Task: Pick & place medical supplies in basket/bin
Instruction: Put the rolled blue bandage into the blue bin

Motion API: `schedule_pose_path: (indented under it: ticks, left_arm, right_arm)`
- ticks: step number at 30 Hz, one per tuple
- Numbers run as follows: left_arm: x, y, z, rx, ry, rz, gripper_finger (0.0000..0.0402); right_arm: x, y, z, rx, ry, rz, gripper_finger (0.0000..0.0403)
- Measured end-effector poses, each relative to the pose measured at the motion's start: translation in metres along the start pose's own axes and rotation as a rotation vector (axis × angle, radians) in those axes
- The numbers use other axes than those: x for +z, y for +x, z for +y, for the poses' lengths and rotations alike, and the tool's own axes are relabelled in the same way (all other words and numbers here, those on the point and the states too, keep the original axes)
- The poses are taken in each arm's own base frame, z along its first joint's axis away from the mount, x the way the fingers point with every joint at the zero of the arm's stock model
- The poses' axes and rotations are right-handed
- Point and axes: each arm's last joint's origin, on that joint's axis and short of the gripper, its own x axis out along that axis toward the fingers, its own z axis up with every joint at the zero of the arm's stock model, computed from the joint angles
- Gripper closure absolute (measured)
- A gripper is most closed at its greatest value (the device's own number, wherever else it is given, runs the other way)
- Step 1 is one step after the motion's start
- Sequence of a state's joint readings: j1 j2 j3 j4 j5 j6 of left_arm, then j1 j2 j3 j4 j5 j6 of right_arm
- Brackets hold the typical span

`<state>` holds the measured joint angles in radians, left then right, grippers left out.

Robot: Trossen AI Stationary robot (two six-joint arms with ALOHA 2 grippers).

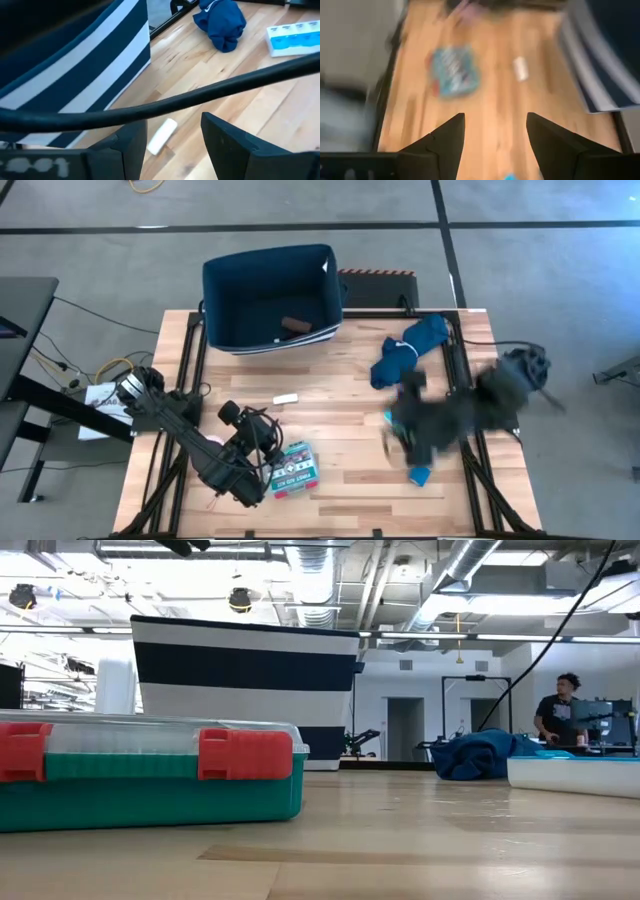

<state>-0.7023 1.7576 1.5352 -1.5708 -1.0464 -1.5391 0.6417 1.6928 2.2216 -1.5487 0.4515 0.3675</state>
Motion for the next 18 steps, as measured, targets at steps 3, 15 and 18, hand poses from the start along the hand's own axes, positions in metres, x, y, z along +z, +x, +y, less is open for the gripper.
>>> schedule_pose_path:
  ticks: [3, 15, 18]
  left_arm:
    - [-0.002, -0.004, 0.0, -0.012, -0.011, 0.002, 0.0223]
    - [-0.004, -0.007, -0.001, -0.022, 0.001, -0.001, 0.0223]
    - [-0.004, -0.007, -0.001, -0.023, 0.008, -0.002, 0.0223]
  right_arm:
    - [-0.022, 0.018, 0.051, -0.007, -0.113, 0.094, 0.0197]
    - [-0.148, 0.09, 0.146, -0.255, -0.048, 0.406, 0.0197]
    - [-0.18, 0.103, 0.147, -0.325, -0.04, 0.499, 0.0193]
